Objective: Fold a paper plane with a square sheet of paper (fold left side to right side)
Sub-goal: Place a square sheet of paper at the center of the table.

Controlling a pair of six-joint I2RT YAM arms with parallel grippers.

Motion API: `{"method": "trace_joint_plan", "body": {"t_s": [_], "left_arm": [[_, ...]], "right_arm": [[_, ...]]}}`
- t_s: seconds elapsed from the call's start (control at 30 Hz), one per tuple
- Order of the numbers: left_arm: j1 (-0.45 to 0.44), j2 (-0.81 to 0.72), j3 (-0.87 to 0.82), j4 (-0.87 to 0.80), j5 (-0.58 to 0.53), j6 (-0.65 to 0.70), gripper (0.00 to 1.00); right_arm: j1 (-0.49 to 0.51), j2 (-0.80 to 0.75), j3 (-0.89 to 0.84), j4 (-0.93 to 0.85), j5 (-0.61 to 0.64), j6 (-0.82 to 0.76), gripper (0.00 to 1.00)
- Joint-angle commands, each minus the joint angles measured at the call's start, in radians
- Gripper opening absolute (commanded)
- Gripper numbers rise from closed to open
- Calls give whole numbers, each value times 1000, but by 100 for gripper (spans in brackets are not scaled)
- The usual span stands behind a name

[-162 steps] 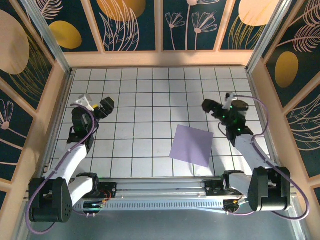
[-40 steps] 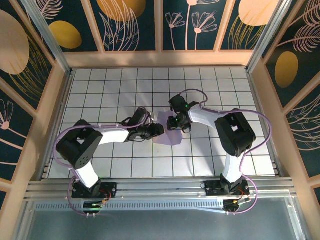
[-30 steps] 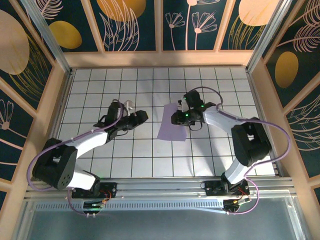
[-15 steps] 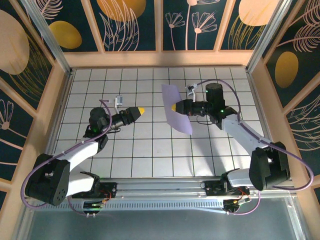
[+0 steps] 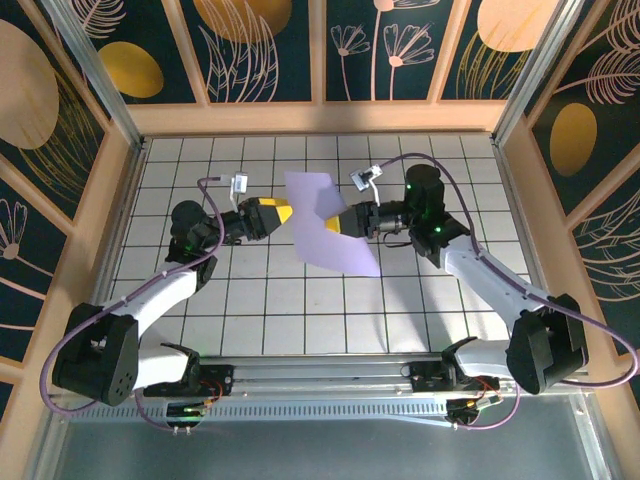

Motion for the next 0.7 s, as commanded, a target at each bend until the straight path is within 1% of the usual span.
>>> {"method": "trace_joint_plan", "body": {"t_s": [0.0, 0.07, 0.13, 0.17, 0.3, 0.37, 0.43, 0.53, 0.67], "left_arm": [[-12, 14, 42, 47, 88, 35, 95], [-29, 16, 56, 16, 107, 59, 93], [-44, 17, 70, -30, 124, 91, 88], [-53, 16, 77, -54, 130, 109, 83], [-63, 13, 83, -96, 137, 138, 57], [-63, 11, 87, -124, 131, 156, 47], [-63, 14, 95, -163, 120, 176, 45], [-63, 20, 95, -170, 117, 178, 43], [-63, 26, 99, -183, 117, 188, 35]], "right_arm": [[10, 29, 52, 34, -19, 5, 25], [14, 44, 63, 19, -11, -9, 25], [15, 57, 76, -17, 7, -37, 25], [15, 63, 83, -38, 16, -54, 25], [13, 77, 102, -104, 48, -103, 26], [11, 79, 106, -128, 57, -119, 25], [6, 79, 106, -150, 67, -132, 26], [2, 78, 112, -183, 81, -154, 26], [1, 78, 121, -225, 95, -183, 25]]}}
